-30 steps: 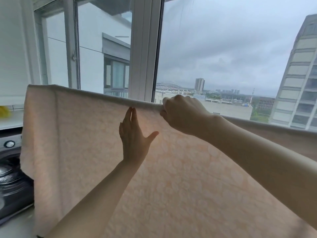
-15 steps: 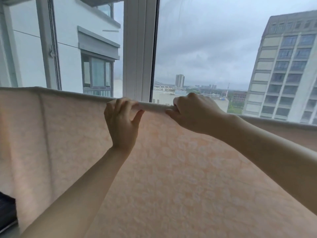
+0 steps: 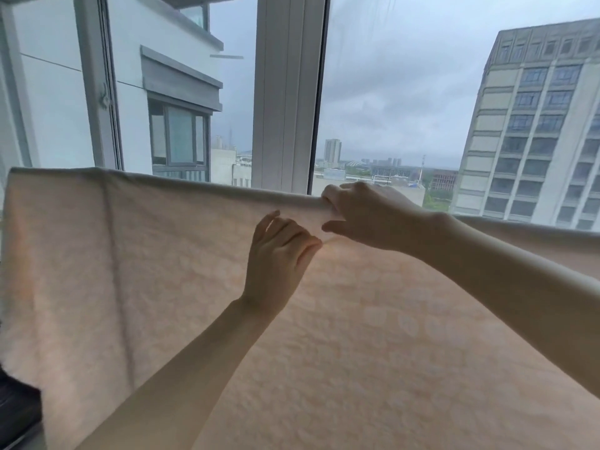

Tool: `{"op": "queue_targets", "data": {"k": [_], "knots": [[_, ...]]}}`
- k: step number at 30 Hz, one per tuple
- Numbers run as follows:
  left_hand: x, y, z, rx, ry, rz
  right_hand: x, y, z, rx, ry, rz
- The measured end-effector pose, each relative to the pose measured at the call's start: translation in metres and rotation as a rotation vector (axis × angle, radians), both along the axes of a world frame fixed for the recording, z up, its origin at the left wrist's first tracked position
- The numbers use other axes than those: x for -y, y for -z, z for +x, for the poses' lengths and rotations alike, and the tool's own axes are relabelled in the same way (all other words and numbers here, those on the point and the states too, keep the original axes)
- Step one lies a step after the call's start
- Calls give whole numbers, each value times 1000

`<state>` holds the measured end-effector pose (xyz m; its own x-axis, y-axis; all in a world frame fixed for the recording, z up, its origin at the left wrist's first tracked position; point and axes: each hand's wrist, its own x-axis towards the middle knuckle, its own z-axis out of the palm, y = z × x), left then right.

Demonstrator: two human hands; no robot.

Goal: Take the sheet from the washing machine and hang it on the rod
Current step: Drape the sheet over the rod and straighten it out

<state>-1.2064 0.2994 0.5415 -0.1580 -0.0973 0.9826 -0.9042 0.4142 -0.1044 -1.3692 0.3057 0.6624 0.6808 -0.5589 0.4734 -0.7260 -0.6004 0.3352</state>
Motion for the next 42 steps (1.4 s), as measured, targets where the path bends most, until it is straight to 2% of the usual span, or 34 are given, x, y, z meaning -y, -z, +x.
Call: {"op": "queue_targets", "data": {"k": [3,8,10,13,17,26,31,42], "knots": [[-1,-21,27,-25,82,47,6,-2,22,33,-25,-2],[-6,-37,107,-159,61,115,11,4,58,42,-32,-30],[-4,-43,141,-202,25,197,15,5,74,50,-38,-24],[4,-48,184,-182,-25,323,19,6,99,52,-24,-28],[13,-52,216,-153,0,397,26,8,133,32,-3,-55],[38,-55,278,-170,9,457,45,8,208,10,-110,-104],[49,-57,325,-158,-38,502,67,2,253,23,-66,-118],[71,-56,446,-66,-168,512,97,0,400,11,-130,11]]}}
